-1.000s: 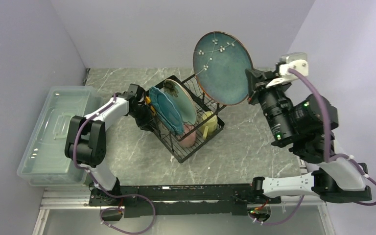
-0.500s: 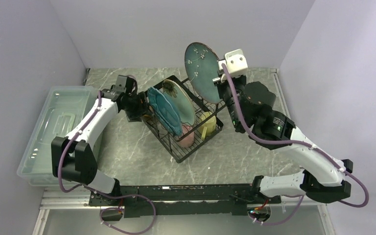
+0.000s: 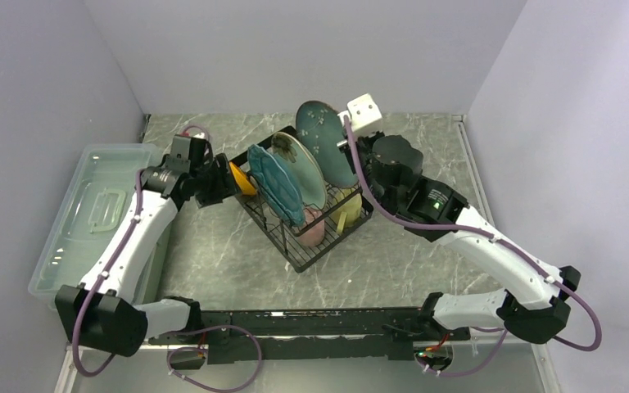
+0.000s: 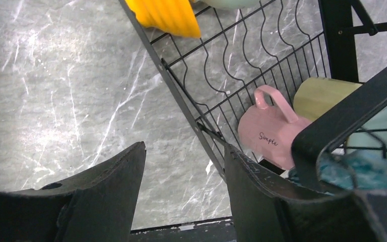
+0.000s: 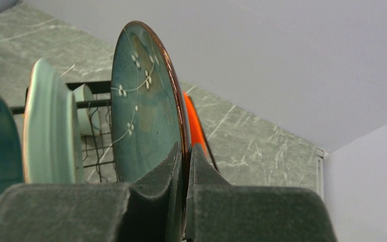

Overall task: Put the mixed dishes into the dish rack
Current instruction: Insert the plate into the dish rack.

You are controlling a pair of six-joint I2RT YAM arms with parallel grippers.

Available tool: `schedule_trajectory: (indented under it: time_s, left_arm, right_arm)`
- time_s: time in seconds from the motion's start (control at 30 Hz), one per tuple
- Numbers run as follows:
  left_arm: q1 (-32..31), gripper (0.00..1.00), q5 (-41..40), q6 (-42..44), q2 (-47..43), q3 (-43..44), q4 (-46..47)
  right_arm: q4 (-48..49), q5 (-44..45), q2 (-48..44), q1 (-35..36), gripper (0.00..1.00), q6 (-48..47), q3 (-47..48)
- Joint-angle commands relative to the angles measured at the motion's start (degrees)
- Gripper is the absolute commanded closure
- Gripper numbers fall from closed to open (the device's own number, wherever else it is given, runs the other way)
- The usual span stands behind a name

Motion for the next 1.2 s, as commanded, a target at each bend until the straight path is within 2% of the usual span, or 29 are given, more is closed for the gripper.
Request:
schedule_trajectory:
  time_s: [0.0,0.3,0.83,1.03,1.17]
  left_arm:
    - [0.0,0.36,-1.4,1.5,-3.7,-3.6,-0.3]
    - [0.0,0.36,-0.5,2.4,-8.0,-9.6,0.6]
    - [0.0,0.35,-3.8,6.2,-12.5,-12.8,-0.9]
    - [0.0,0.35,-4.6,6.9,-14.2,-13.9,-1.2]
    - [0.0,0.35,-4.8,7.2,-14.9,-14.5,-1.4]
  right_arm:
    - [11.9,-4.0,-2.0,-0.2,1.00,2.0,-0.2]
    - [10.8,-4.2,-1.2,-0.2,1.00,2.6,-2.0]
    - [10.4,-2.0,-1.6,1.2,1.00,0.7,-6.9]
    - [14.8,7.2,-0.9,7.6,1.00,-5.3,-9.8]
    - [16.1,11.4,0.2,10.1,1.00,-5.6,-10.6]
